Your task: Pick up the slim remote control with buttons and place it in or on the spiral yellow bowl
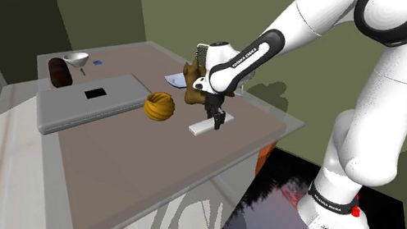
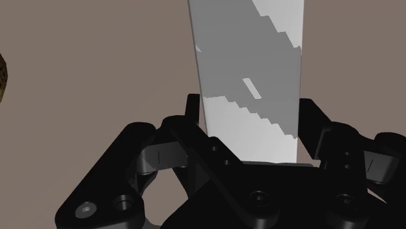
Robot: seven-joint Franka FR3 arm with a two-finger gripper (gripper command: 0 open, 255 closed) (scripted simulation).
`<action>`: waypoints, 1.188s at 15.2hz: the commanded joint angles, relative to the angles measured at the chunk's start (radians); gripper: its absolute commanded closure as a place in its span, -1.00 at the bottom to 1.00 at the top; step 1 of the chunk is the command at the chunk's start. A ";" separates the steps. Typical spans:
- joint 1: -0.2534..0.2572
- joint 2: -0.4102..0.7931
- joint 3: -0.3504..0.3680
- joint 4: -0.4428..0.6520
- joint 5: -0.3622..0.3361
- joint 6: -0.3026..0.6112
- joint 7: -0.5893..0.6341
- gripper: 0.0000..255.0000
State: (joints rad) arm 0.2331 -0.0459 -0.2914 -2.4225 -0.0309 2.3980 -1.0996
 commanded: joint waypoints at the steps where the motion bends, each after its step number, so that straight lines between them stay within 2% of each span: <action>1: 0.000 0.000 0.000 -0.001 0.000 0.000 0.000 1.00; 5: 0.000 0.001 0.000 -0.001 0.000 0.000 0.000 1.00; 18: -0.002 -0.112 0.009 0.075 -0.034 -0.185 0.026 1.00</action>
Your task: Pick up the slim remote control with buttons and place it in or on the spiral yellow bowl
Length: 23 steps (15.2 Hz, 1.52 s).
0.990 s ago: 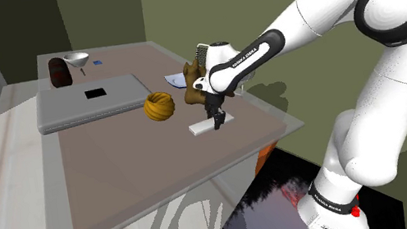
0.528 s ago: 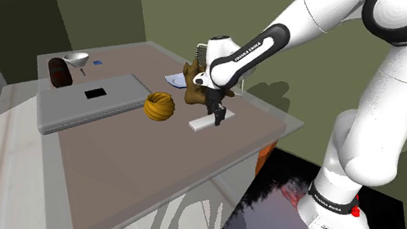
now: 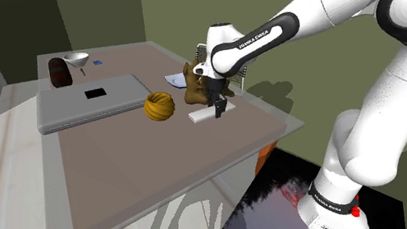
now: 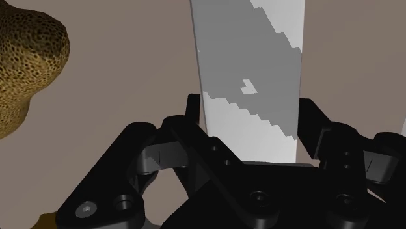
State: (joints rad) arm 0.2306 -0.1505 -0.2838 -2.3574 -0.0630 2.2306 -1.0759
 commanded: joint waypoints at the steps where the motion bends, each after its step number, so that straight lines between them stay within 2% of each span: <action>1: 0.000 -0.014 0.002 0.018 -0.003 -0.031 0.003 1.00; 20: 0.001 -0.100 0.019 0.191 -0.016 -0.289 0.015 1.00; 23: 0.019 0.014 0.024 0.307 0.016 -0.294 0.021 1.00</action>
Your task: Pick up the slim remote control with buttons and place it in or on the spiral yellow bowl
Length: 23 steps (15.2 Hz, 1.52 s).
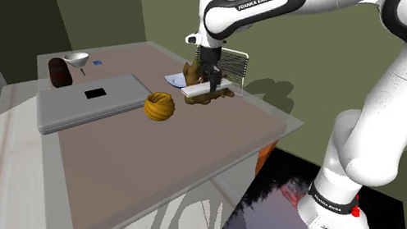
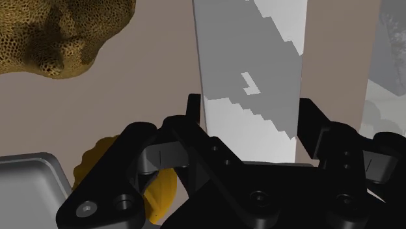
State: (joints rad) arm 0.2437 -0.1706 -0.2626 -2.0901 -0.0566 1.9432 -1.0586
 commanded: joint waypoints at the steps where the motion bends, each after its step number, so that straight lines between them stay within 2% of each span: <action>1: 0.011 0.072 0.005 0.080 0.020 -0.011 0.005 1.00; 9: 0.024 0.389 0.024 0.469 0.100 -0.092 0.018 1.00; 12: 0.017 0.522 0.033 0.656 0.127 -0.149 0.025 1.00; 15: 0.002 0.676 0.043 0.890 0.153 -0.231 0.036 1.00; 16: -0.001 0.701 0.046 0.930 0.157 -0.245 0.038 1.00; 23: 0.006 0.693 0.047 0.823 0.156 -0.146 0.036 1.00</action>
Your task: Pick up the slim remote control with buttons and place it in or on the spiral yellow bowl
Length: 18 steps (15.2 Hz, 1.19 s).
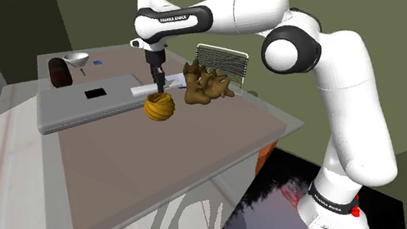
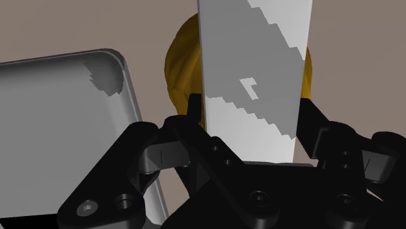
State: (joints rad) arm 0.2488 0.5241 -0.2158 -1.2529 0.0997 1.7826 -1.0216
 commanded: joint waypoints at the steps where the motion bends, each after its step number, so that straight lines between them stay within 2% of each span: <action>1: 0.002 -0.001 0.000 -0.028 0.000 0.027 -0.001 1.00; 6: 0.005 0.005 0.002 -0.092 0.003 0.097 -0.003 1.00; 14: 0.005 0.005 0.002 -0.092 0.003 0.097 -0.003 1.00; 15: 0.005 0.004 0.002 -0.093 0.002 0.098 -0.003 -1.00; 18: 0.005 0.004 0.002 -0.092 0.002 0.097 -0.003 -1.00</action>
State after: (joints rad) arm 0.2534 0.5282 -0.2140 -1.3453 0.1022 1.8798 -1.0250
